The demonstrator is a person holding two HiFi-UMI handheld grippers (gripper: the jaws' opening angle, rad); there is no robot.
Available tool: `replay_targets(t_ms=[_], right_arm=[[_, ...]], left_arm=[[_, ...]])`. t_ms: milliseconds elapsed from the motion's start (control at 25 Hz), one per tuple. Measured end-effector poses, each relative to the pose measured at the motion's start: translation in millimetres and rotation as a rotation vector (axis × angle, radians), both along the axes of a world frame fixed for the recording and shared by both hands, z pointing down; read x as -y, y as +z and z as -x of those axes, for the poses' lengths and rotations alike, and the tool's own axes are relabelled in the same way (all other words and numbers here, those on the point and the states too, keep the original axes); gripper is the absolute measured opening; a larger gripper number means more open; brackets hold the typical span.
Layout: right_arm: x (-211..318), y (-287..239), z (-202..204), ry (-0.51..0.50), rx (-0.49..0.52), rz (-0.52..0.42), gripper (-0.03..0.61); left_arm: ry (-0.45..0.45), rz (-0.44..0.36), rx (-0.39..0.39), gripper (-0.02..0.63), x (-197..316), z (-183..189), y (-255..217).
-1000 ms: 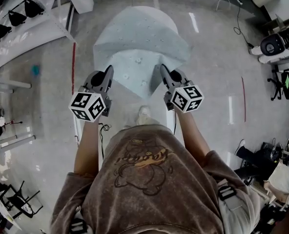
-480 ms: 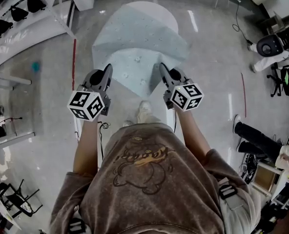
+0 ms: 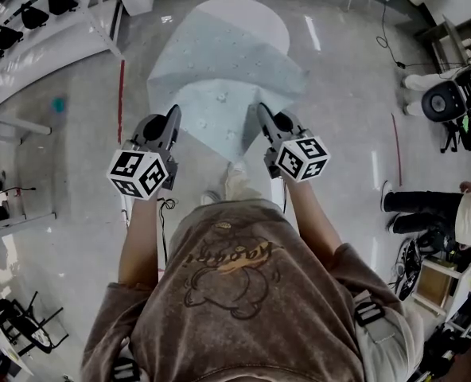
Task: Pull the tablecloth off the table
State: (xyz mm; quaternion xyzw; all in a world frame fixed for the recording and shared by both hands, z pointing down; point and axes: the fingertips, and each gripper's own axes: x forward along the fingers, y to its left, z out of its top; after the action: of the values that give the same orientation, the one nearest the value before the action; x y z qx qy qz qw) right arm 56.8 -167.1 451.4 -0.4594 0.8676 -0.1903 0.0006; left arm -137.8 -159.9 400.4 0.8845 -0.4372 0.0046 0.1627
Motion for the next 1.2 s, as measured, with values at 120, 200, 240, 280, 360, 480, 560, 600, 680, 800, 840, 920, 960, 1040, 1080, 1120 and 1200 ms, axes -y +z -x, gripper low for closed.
replay_targets(t_ms=[120,200,240,280,360,480,560,600,680,800,840,920,960,1040,1080,1120,1200], right_arm=[[-14.1,1.5,5.6,-0.005,0.001,-0.003,0.009],[-22.8,2.4,6.4,-0.006,0.003,-0.004,0.009],[-26.4,2.8,6.2,-0.006,0.003,-0.003,0.009],[-29.5,3.1,6.1,-0.004,0.002,-0.002,0.009],[-35.4,3.4,8.2,-0.001,-0.001,0.0,0.009],[-45.7,3.5,16.0,0.003,-0.003,-0.002,0.009],[-53.2,4.2,21.0,0.005,-0.005,-0.006,0.009],[-57.1,4.8,22.6,0.005,-0.007,-0.007,0.009],[-66.0,5.7,23.5,0.003,-0.011,-0.007,0.009],[-79.1,6.9,19.9,-0.004,-0.014,-0.002,0.011],[-81.8,7.4,18.8,-0.007,-0.016,0.0,0.011],[-85.3,8.1,20.8,-0.021,-0.02,0.005,0.009],[-87.8,8.4,24.2,-0.031,-0.023,0.005,0.009],[-95.4,9.4,33.3,-0.052,-0.025,0.003,0.009],[-98.8,9.7,37.1,-0.063,-0.025,0.003,0.009],[-100.6,9.5,39.5,-0.073,-0.026,0.003,0.009],[-99.9,8.1,39.1,-0.094,-0.026,0.008,0.009]], left_arm=[[0.0,0.0,-0.005,0.02,-14.6,5.9,0.9],[0.001,-0.002,-0.004,0.02,-23.1,6.5,0.7],[0.003,-0.004,-0.002,0.02,-26.6,6.0,0.5],[0.005,-0.006,0.001,0.02,-29.5,5.6,0.4],[0.009,-0.007,0.003,0.02,-35.3,7.3,0.4],[0.015,-0.006,-0.001,0.02,-45.3,15.3,0.8],[0.02,-0.006,-0.002,0.02,-52.7,20.4,1.3],[0.023,-0.007,-0.002,0.02,-56.5,21.8,1.5],[0.027,-0.012,0.003,0.02,-65.0,22.2,0.9],[0.026,-0.017,0.01,0.02,-77.7,17.4,-0.1],[0.023,-0.015,0.008,0.02,-80.6,16.1,0.4],[0.01,-0.007,0.001,0.02,-85.8,18.2,2.3],[0.002,-0.004,-0.003,0.02,-89.5,21.6,3.3],[-0.015,-0.001,-0.01,0.02,-99.4,30.7,5.1],[-0.024,0.001,-0.011,0.02,-103.7,34.4,5.6],[-0.033,0.003,-0.013,0.02,-106.6,36.6,5.4],[-0.051,0.008,-0.012,0.02,-108.3,35.6,3.7]])
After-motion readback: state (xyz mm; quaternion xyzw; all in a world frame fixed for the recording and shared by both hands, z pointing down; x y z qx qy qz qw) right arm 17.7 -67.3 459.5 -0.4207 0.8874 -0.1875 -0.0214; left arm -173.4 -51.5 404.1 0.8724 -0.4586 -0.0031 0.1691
